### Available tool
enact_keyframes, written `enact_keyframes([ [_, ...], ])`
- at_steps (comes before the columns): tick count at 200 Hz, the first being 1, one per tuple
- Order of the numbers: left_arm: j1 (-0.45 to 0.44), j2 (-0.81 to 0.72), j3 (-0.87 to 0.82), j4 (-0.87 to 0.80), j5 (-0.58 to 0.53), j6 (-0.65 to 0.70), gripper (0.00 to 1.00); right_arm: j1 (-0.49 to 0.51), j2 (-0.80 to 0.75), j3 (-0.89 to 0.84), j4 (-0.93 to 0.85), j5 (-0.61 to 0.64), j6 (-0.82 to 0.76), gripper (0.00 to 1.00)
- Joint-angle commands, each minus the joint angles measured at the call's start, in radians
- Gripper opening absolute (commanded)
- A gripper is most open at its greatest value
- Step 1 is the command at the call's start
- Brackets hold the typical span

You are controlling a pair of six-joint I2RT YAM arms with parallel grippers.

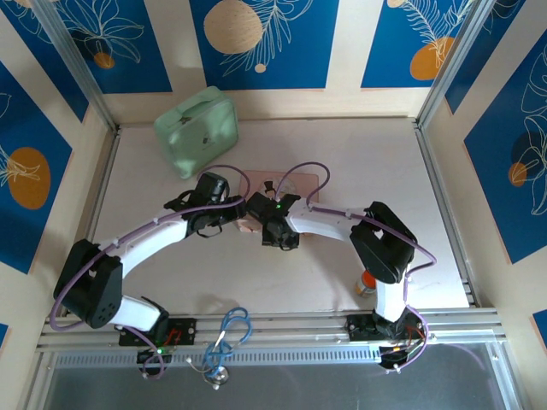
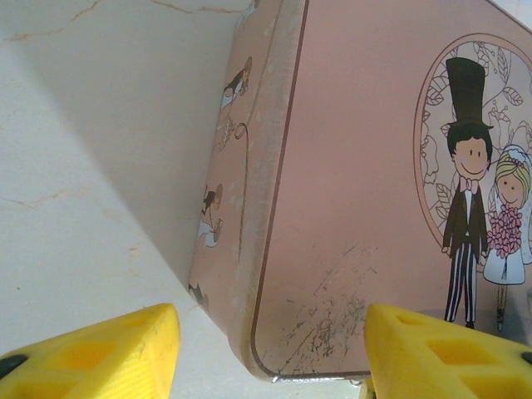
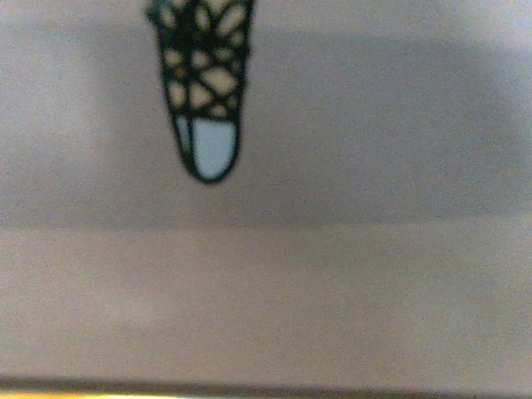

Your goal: Unlock the padlock with the key

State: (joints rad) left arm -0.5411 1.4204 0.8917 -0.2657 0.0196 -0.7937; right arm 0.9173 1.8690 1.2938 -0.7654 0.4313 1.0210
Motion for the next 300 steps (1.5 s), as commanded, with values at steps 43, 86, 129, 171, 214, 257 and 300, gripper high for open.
enact_keyframes([
  [43, 0.028, 0.037, -0.017, 0.046, 0.034, 0.019, 0.59, -0.027, -0.136, -0.090, 0.052, -0.014, -0.075, 0.53],
  [86, 0.036, 0.056, -0.029, 0.054, 0.048, 0.034, 0.55, -0.079, -0.195, -0.138, 0.102, -0.054, -0.126, 0.48],
  [129, 0.053, 0.063, -0.057, 0.057, 0.060, 0.044, 0.51, -0.114, -0.192, -0.115, 0.119, -0.085, -0.157, 0.47],
  [171, 0.063, 0.008, -0.075, 0.066, 0.060, 0.052, 0.52, -0.144, -0.206, -0.085, 0.069, -0.077, -0.205, 0.44],
  [214, 0.064, -0.003, -0.085, 0.079, 0.080, 0.054, 0.52, -0.149, -0.226, -0.108, 0.093, -0.068, -0.213, 0.44],
  [257, 0.064, -0.012, -0.099, 0.149, 0.139, 0.034, 0.56, -0.045, -0.268, -0.118, 0.073, 0.022, -0.136, 0.46],
  [300, 0.066, 0.003, -0.058, 0.175, 0.168, 0.037, 0.58, 0.033, -0.299, -0.201, 0.111, 0.051, -0.032, 0.63],
])
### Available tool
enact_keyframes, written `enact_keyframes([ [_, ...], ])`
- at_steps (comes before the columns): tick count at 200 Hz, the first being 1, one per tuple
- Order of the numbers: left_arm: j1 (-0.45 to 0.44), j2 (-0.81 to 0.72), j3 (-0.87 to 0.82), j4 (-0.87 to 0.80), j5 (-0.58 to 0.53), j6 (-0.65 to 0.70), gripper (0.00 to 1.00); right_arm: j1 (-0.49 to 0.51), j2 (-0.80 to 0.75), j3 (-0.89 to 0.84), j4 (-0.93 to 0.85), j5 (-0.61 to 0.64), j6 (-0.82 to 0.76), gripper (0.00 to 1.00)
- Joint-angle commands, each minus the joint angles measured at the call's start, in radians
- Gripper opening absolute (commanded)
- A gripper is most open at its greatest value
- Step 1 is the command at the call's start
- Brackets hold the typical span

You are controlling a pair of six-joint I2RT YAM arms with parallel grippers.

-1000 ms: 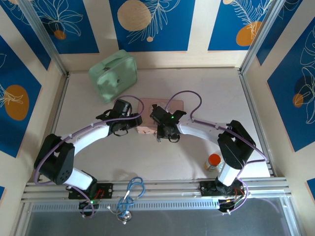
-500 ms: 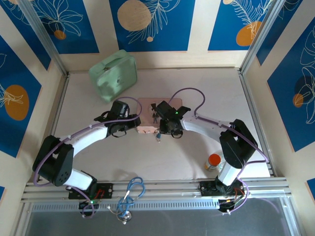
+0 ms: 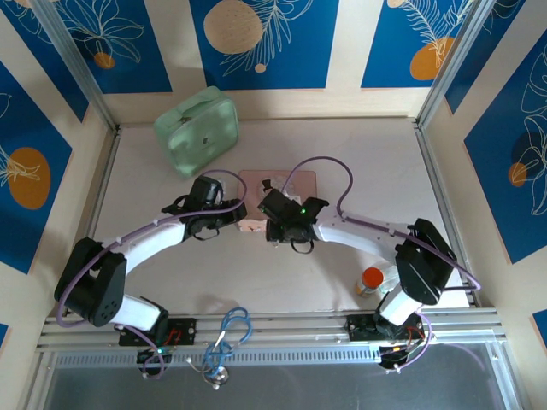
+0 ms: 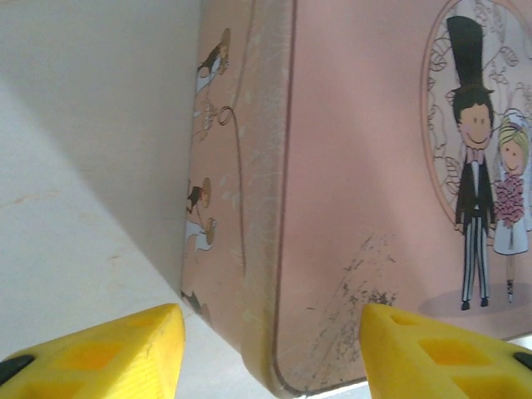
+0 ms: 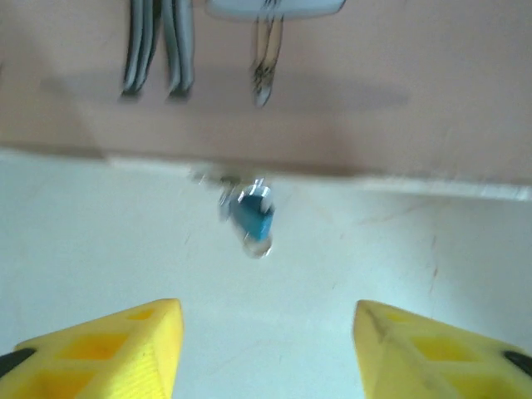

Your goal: Unlock the padlock with the key

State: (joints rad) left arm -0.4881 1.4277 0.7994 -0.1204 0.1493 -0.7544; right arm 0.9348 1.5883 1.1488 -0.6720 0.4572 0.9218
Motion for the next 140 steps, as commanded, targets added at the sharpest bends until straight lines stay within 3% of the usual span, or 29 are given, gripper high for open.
enact_keyframes([
  [1, 0.012, -0.004, 0.035, 0.029, 0.039, -0.002, 0.58, 0.015, -0.017, -0.058, 0.021, 0.023, 0.068, 0.63],
  [42, 0.018, 0.030, 0.055, 0.015, 0.037, 0.019, 0.57, 0.029, 0.097, 0.032, -0.017, 0.057, 0.056, 0.61],
  [104, 0.028, 0.028, 0.019, 0.033, 0.036, 0.006, 0.54, 0.039, 0.257, 0.153, -0.064, 0.107, 0.045, 0.54],
  [140, 0.029, 0.033, 0.011, 0.046, 0.047, 0.001, 0.52, 0.027, 0.341, 0.233, -0.176, 0.141, 0.085, 0.46],
])
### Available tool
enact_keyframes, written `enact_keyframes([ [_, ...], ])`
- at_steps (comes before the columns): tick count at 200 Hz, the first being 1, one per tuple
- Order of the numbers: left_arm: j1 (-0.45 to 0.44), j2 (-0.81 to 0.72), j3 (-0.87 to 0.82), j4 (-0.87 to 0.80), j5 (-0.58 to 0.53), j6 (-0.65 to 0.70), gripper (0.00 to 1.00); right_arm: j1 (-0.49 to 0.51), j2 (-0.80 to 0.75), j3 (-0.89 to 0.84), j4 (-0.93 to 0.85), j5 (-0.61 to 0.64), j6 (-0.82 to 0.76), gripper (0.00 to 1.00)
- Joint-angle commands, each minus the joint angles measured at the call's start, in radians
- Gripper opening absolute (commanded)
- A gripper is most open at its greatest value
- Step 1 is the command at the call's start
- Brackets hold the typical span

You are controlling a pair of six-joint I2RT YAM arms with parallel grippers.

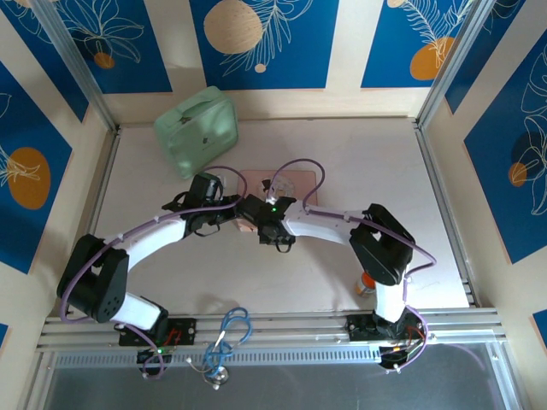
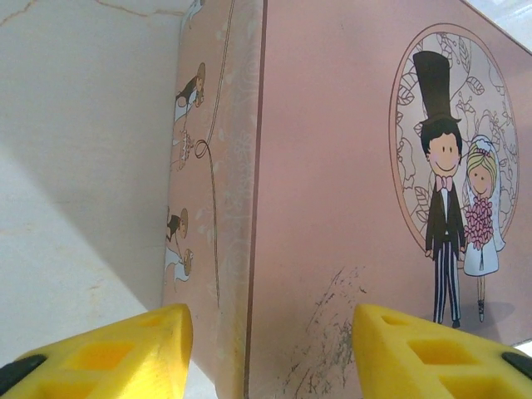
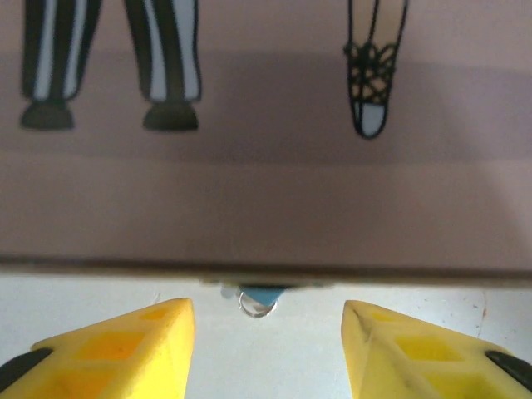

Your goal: Unlock the padlock with the key

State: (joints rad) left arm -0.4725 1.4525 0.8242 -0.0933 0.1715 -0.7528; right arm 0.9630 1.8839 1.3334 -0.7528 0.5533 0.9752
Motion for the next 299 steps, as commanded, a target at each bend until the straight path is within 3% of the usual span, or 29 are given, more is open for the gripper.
enact_keyframes([
  [1, 0.014, 0.008, -0.013, 0.018, 0.024, -0.001, 0.52, -0.001, 0.047, 0.049, -0.096, 0.046, 0.031, 0.46],
  [61, 0.014, 0.006, -0.027, 0.030, 0.028, -0.009, 0.50, -0.004, 0.099, 0.094, -0.135, 0.050, 0.031, 0.43],
  [172, 0.013, 0.005, -0.043, 0.038, 0.028, -0.013, 0.49, 0.004, 0.164, 0.175, -0.224, 0.077, 0.035, 0.13],
  [184, 0.014, 0.006, -0.045, 0.040, 0.029, -0.015, 0.49, 0.004, 0.177, 0.189, -0.228, 0.072, 0.025, 0.14],
  [234, 0.014, 0.014, -0.048, 0.056, 0.045, -0.025, 0.49, 0.032, 0.062, 0.098, -0.107, 0.070, -0.038, 0.45],
  [280, 0.017, 0.006, -0.030, 0.039, 0.040, -0.016, 0.50, 0.015, -0.261, -0.229, 0.264, -0.055, -0.118, 0.47],
  [299, 0.021, 0.004, -0.022, 0.037, 0.042, -0.017, 0.50, -0.029, -0.317, -0.290, 0.293, -0.084, -0.100, 0.38],
])
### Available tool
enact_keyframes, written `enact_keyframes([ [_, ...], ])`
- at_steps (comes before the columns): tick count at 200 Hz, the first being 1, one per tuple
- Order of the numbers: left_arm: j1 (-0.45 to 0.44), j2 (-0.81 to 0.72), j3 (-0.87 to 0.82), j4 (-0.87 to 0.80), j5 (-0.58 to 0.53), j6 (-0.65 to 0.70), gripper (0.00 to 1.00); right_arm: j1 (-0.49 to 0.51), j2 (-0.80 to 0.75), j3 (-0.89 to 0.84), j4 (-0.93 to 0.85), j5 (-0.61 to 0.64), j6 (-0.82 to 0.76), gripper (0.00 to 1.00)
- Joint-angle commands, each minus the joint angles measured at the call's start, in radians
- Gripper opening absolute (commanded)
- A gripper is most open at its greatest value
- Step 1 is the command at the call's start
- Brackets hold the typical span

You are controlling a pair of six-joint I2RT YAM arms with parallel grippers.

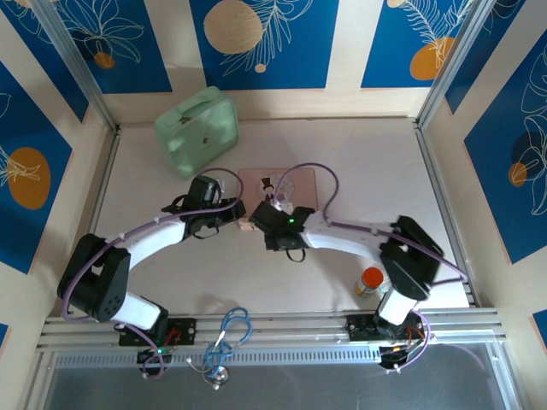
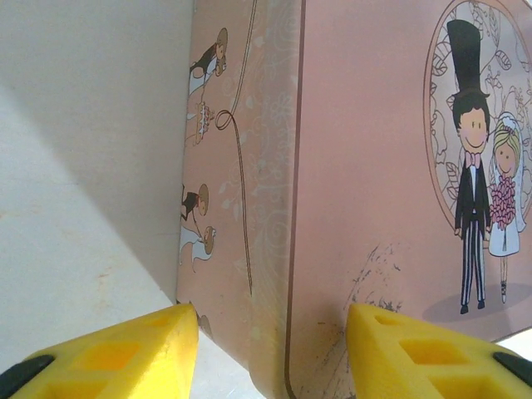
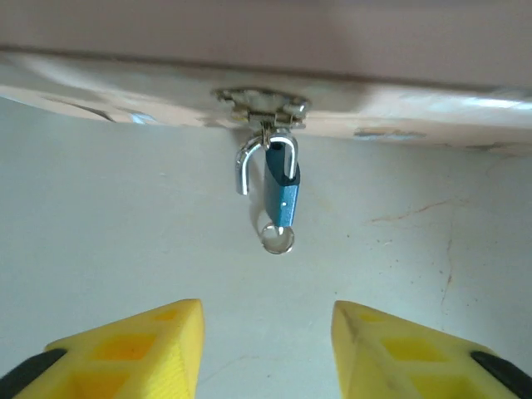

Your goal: Unlock the padlock with the key

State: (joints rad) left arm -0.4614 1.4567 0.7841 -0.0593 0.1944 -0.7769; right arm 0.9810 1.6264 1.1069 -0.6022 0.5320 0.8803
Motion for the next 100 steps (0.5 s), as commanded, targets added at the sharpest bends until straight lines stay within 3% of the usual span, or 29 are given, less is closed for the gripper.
enact_keyframes([
  [1, 0.010, 0.000, 0.018, 0.003, 0.019, 0.007, 0.50, -0.049, -0.060, -0.065, 0.140, -0.063, -0.002, 0.37],
  [19, 0.012, 0.008, 0.032, -0.001, 0.018, 0.011, 0.52, -0.107, -0.046, -0.076, 0.110, -0.102, 0.031, 0.26],
  [42, 0.012, 0.023, 0.051, -0.003, 0.026, 0.019, 0.53, -0.163, 0.002, -0.070, 0.072, -0.141, 0.068, 0.19],
  [100, 0.013, 0.050, 0.067, -0.013, 0.023, 0.033, 0.51, -0.183, 0.067, -0.041, 0.068, -0.127, 0.060, 0.17],
])
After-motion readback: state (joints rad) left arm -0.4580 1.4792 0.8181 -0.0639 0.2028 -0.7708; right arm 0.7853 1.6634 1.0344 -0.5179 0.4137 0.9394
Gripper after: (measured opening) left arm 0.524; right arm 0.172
